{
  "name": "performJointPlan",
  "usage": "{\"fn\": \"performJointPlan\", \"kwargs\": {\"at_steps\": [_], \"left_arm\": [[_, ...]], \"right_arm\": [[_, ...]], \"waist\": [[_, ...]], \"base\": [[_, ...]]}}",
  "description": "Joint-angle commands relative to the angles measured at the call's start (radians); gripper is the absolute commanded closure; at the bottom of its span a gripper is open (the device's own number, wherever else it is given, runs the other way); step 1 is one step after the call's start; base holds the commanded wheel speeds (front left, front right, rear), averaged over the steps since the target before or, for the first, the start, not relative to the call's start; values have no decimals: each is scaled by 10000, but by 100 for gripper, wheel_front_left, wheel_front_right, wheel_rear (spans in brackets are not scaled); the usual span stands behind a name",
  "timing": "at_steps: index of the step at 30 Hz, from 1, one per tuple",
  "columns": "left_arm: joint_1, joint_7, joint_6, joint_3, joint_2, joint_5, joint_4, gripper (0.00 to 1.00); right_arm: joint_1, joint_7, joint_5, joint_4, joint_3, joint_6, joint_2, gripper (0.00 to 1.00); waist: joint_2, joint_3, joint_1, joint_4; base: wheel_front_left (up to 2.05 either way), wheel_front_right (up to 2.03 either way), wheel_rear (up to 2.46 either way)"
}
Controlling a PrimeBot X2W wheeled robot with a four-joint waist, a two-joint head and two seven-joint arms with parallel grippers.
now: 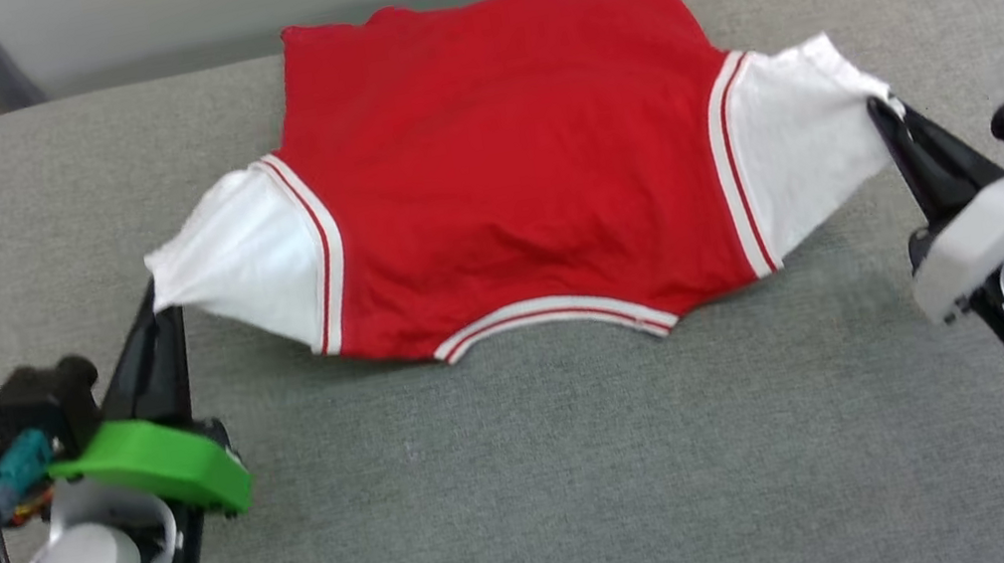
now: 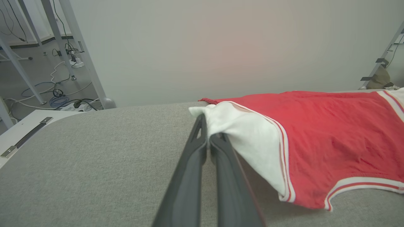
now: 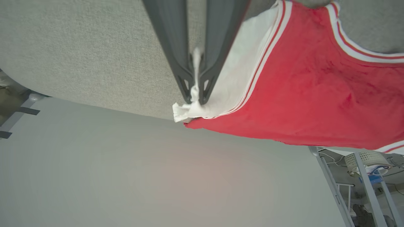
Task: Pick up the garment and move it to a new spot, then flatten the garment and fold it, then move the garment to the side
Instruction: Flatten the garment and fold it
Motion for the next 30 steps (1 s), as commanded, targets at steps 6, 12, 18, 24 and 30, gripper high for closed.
{"fn": "performJointPlan", "kwargs": {"at_steps": [6, 12, 18, 24, 30], "left_arm": [[2154, -58, 501, 129, -81, -416, -450, 100], [3703, 40, 862, 39, -126, -671, -761, 100], [4639, 237, 1083, -171, -132, -770, -881, 100], [5025, 246, 1029, -356, -264, -879, -467, 100], [4985, 146, 790, -487, -399, -823, -144, 100]], "right_arm": [[2380, 410, -5, -841, -839, -6, -262, 100], [4517, 1196, -111, -1832, -1824, -6, -277, 100], [6396, 2037, -190, -2693, -2774, -6, 120, 100], [7782, 2669, -281, -3043, -3498, -6, 385, 100], [8298, 3135, -299, -3321, -3680, -6, 486, 100]], "waist": [[0, -1246, 1, 424], [0, -1833, 1, 607], [0, -2061, 1, 750], [0, -2116, 1, 839], [0, -2075, 1, 867]], "base": [[0, 0, 0], [0, 0, 0], [0, 0, 0], [0, 0, 0], [0, 0, 0]]}}
